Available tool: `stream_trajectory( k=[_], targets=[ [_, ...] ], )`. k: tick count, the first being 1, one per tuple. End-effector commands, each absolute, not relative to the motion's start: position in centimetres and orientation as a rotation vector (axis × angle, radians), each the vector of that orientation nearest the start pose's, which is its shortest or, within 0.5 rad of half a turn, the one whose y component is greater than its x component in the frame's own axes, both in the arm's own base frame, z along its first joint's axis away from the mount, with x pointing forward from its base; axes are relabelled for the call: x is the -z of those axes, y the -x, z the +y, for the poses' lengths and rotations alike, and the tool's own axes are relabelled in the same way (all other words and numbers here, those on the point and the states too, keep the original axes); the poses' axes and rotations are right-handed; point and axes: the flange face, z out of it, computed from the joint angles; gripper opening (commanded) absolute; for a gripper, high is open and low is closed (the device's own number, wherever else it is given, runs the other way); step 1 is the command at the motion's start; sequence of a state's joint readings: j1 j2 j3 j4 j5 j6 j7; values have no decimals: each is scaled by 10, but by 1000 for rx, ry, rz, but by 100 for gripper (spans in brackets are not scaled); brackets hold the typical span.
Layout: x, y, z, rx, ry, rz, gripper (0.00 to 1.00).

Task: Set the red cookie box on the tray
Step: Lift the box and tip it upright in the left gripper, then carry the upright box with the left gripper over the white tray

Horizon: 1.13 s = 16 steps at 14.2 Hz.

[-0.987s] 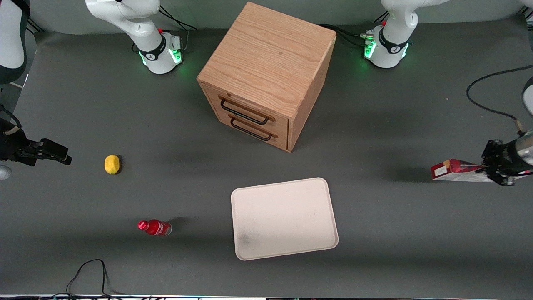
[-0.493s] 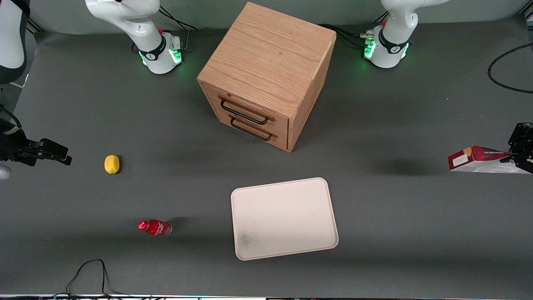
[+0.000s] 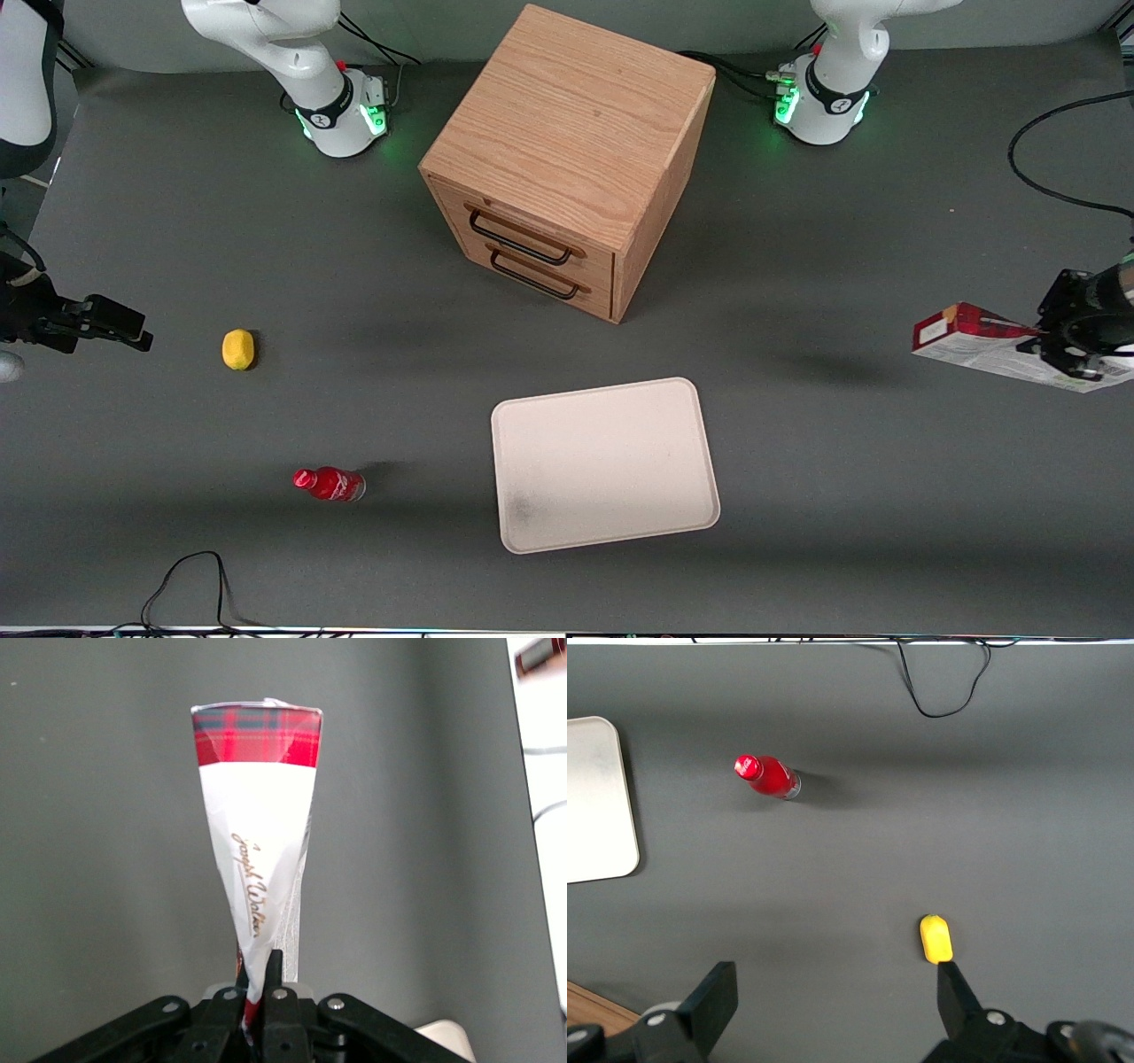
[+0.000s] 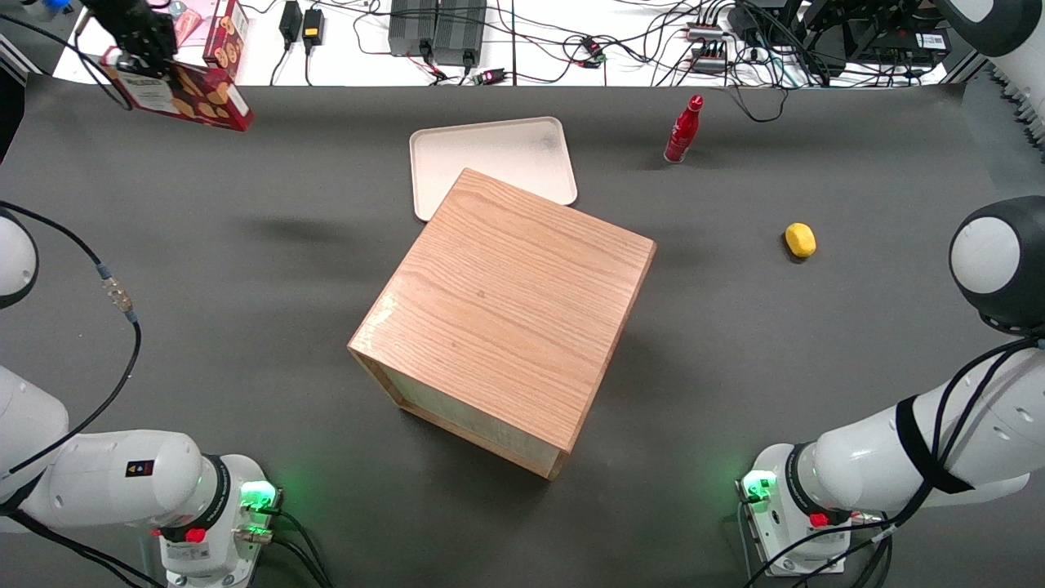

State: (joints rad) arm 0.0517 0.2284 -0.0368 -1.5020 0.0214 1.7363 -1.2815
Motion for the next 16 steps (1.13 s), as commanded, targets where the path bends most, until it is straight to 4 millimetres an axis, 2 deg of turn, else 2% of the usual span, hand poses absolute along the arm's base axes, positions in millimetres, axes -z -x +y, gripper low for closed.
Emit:
stream_trajectory(
  k=[1, 5, 6, 8, 11, 13, 16],
  targets=[
    [-538, -639, -33, 35, 2627, -1719, 0],
    [-537, -649, -119, 92, 2755, -1552, 0],
    [-535, -650, -139, 95, 2800, -1475, 0],
    [-531, -648, -176, 96, 2922, -1210, 0],
    [-528, -643, -208, 98, 3047, -840, 0],
    [-534, -640, -227, 126, 3121, -596, 0],
    [-535, -639, -259, 167, 3179, -370, 0]
  ],
)
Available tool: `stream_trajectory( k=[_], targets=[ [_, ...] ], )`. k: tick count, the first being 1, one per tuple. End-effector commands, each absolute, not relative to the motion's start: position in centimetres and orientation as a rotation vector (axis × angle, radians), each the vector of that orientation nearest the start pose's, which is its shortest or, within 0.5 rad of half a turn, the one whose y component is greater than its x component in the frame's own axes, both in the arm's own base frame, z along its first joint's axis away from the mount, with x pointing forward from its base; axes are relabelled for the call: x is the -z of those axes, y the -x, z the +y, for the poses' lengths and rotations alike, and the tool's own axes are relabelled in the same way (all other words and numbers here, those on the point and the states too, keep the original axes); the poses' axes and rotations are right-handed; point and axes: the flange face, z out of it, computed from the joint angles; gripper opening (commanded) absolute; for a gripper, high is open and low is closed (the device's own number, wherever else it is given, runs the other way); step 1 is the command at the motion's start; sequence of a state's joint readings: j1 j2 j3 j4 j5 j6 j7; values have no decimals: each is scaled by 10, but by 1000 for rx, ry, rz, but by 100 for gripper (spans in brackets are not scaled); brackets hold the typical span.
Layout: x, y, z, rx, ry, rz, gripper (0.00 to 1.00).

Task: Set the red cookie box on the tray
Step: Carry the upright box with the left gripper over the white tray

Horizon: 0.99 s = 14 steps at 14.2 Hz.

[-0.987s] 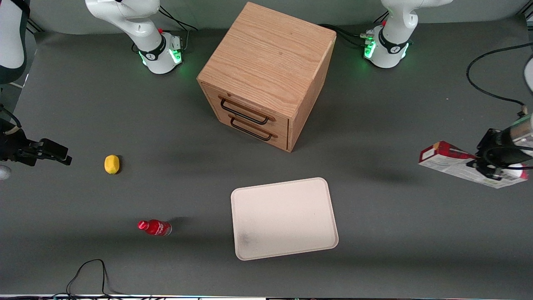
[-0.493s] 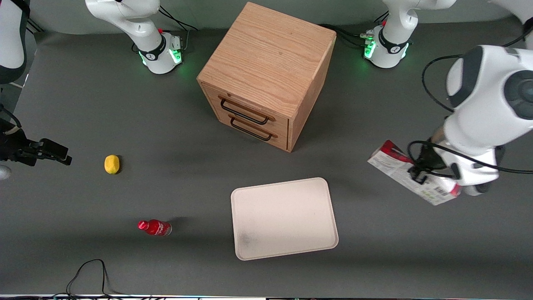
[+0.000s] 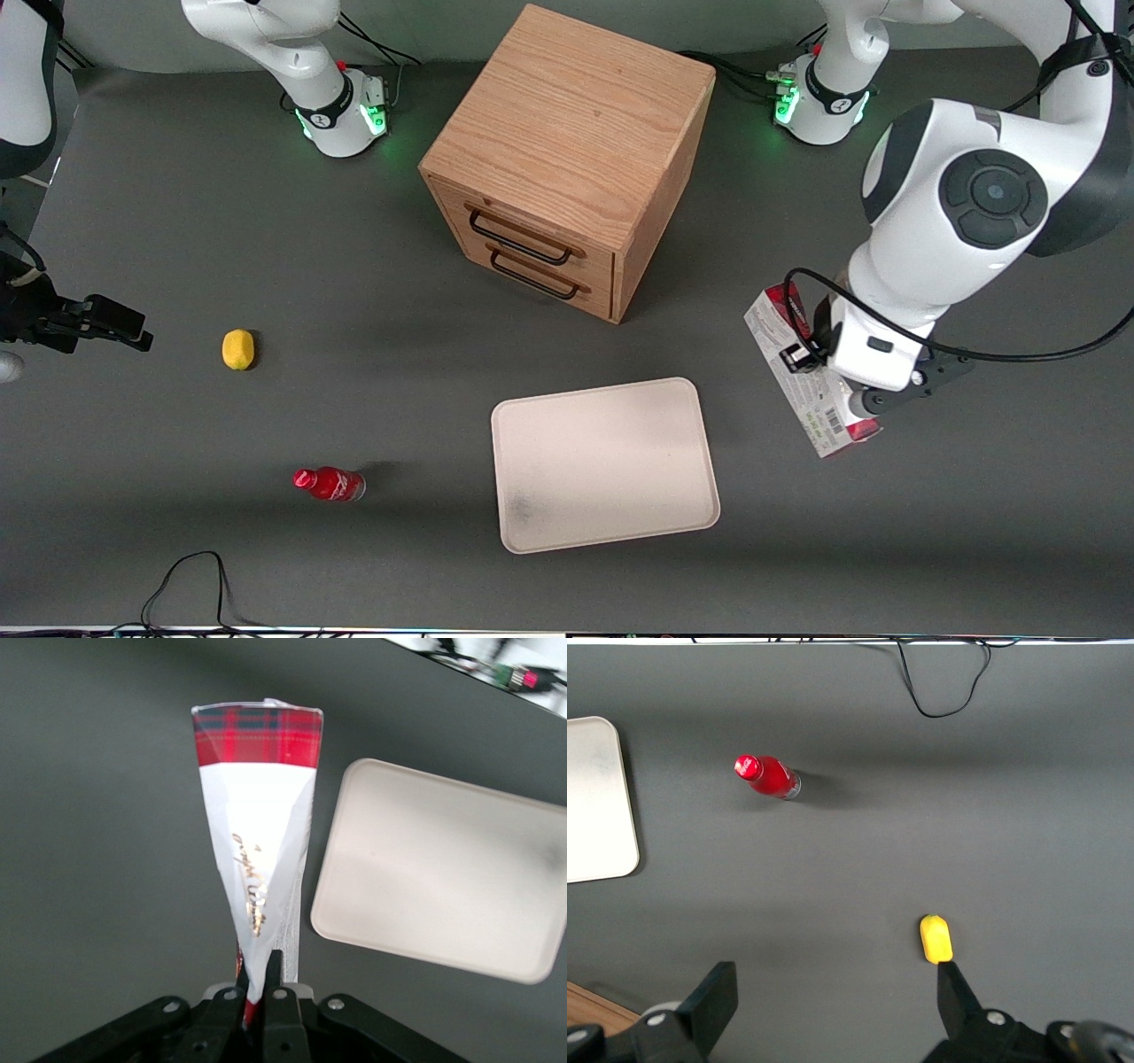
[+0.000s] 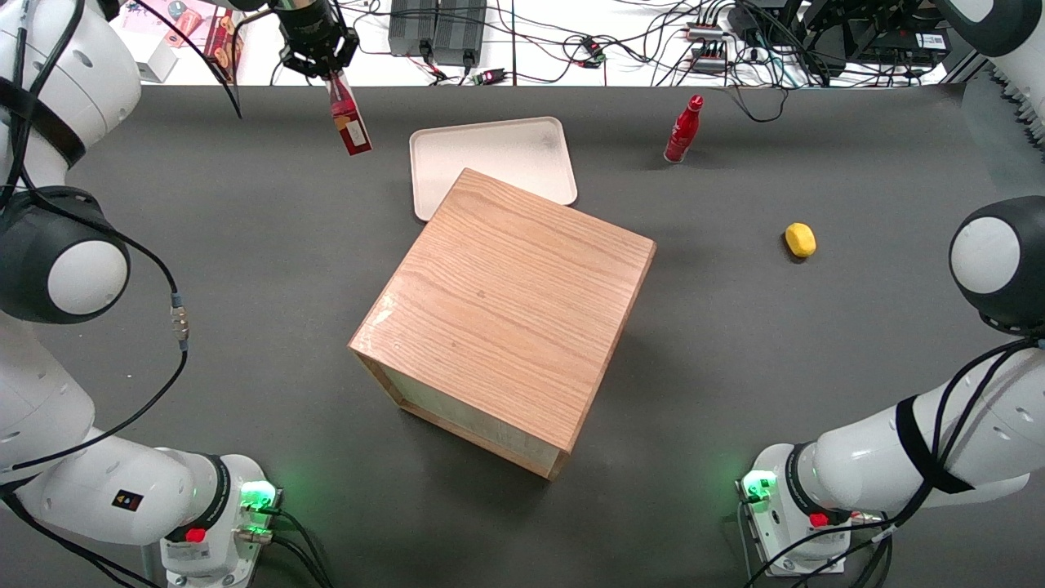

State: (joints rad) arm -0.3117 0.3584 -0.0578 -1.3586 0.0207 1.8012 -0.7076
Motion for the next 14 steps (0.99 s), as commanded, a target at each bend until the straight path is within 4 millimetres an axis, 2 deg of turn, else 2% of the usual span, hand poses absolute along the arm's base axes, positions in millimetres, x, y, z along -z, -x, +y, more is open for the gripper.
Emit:
stream_trajectory(
  k=[1, 5, 7, 11, 14],
  targets=[
    [-536, -638, -272, 176, 3196, -332, 0],
    [-528, -637, -328, 203, 3216, -210, 0],
    [-524, -639, -342, 214, 3197, -173, 0],
    [-508, -643, -348, 201, 3185, -167, 0],
    [-475, -656, -347, 179, 3181, -180, 0]
  ],
)
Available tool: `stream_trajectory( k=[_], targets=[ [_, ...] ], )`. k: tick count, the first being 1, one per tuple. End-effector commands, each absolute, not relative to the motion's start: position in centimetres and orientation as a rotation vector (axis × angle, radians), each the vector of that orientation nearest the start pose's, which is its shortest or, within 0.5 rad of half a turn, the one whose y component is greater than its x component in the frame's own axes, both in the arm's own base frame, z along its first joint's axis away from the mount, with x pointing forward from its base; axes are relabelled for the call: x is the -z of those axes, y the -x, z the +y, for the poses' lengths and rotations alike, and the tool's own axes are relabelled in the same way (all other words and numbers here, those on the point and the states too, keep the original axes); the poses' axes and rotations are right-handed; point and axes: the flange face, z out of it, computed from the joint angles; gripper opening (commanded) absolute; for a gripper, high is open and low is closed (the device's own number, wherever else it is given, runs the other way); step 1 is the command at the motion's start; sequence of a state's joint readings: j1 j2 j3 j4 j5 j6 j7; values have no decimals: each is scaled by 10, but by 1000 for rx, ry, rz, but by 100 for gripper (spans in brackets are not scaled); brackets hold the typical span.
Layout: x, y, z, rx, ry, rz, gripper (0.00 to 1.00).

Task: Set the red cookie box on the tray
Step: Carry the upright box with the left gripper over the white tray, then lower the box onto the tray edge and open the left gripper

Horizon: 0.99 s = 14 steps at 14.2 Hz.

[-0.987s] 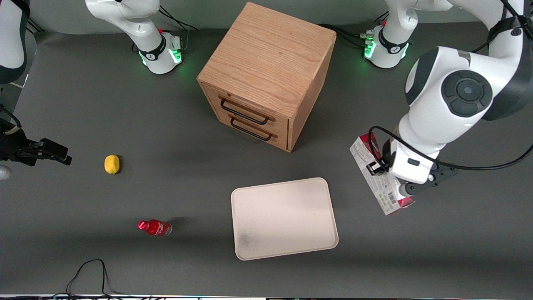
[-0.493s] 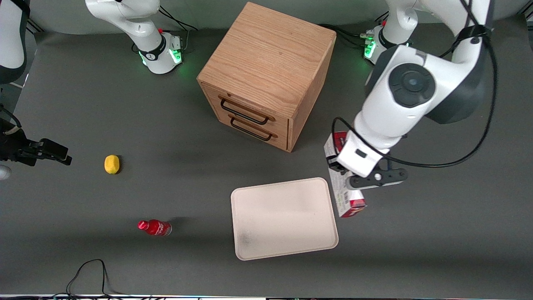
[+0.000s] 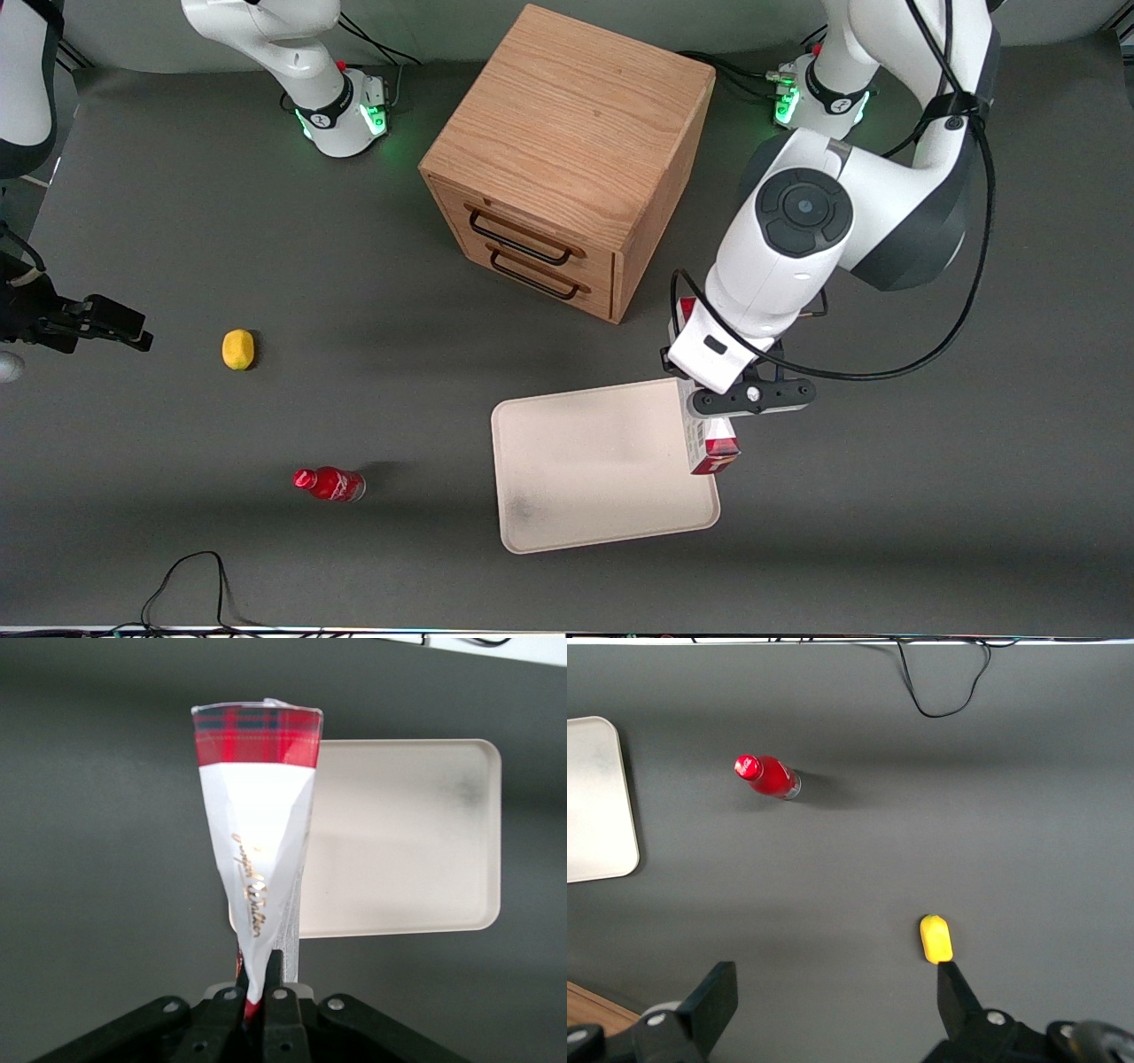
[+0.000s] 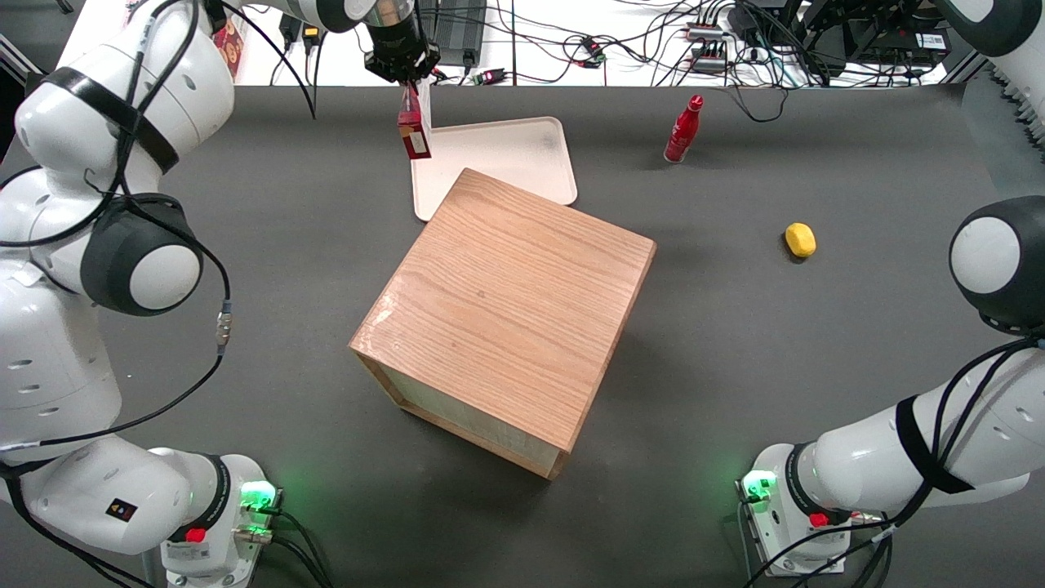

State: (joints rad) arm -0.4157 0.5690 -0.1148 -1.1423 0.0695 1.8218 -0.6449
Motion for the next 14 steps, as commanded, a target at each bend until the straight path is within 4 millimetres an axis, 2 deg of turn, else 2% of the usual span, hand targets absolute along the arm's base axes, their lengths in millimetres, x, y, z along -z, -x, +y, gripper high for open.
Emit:
stream_trajectory(
  k=[1, 4, 6, 8, 11, 14],
  targets=[
    [-464, -660, -350, 190, 3187, -182, 0],
    [-412, -674, -354, 183, 3172, -268, 0],
    [-381, -675, -356, 198, 3176, -256, 0],
    [-358, -676, -356, 238, 3173, -242, 0],
    [-308, -683, -344, 197, 3106, -227, 0],
    [-281, -683, -343, 207, 3102, -238, 0]
  ],
)
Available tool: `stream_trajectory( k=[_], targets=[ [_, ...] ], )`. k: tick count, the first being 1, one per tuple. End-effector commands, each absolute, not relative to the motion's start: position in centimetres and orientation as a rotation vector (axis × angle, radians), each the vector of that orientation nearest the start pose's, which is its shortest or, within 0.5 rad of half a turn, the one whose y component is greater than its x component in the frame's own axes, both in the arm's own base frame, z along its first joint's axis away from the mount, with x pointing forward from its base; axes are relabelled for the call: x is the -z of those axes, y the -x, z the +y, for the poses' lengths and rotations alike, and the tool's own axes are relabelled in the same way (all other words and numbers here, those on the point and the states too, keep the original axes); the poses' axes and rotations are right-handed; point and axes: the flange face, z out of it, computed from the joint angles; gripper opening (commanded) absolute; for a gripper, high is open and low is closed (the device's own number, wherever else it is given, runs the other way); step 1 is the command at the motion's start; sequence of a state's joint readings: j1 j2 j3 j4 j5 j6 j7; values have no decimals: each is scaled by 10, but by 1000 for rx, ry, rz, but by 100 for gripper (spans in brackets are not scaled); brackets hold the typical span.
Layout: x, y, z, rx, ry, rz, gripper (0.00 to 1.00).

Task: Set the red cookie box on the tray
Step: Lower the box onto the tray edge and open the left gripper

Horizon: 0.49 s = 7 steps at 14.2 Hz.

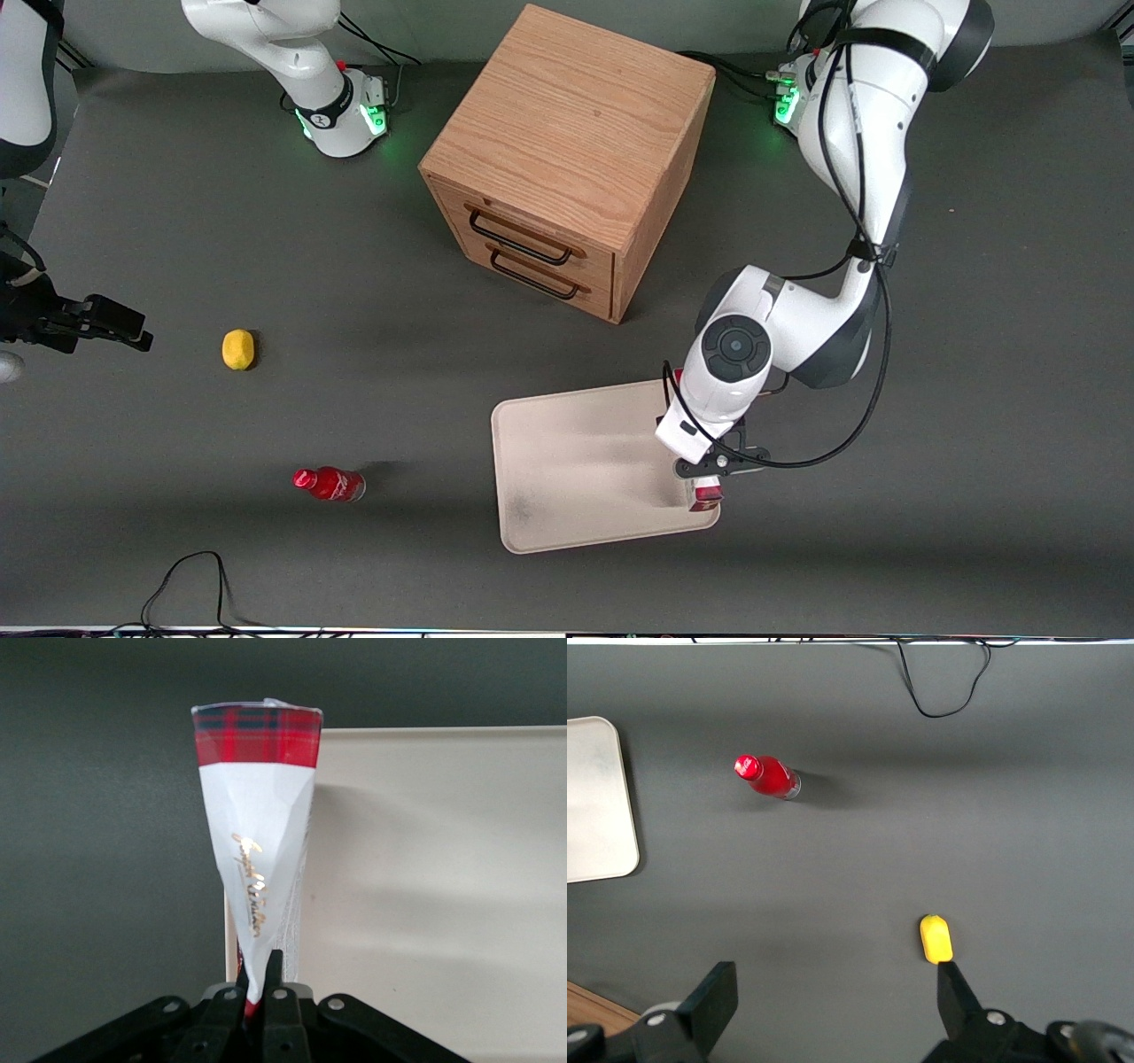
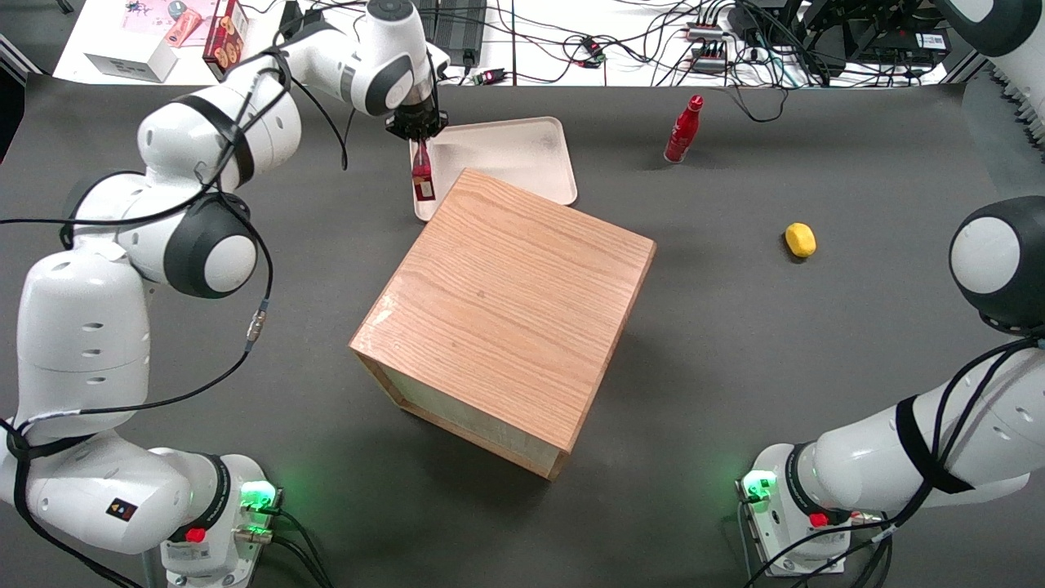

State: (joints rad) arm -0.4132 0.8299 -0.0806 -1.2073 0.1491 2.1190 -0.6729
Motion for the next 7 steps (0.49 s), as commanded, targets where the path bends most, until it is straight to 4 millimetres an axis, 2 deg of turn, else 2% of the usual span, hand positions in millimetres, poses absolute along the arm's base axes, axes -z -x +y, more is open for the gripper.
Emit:
stream_trajectory(
  k=[1, 4, 7],
  targets=[
    [-274, -682, -345, 210, 3105, -242, 0],
    [-269, -681, -344, 205, 3099, -311, 0],
    [-255, -680, -345, 190, 3097, -322, 0]
  ],
)
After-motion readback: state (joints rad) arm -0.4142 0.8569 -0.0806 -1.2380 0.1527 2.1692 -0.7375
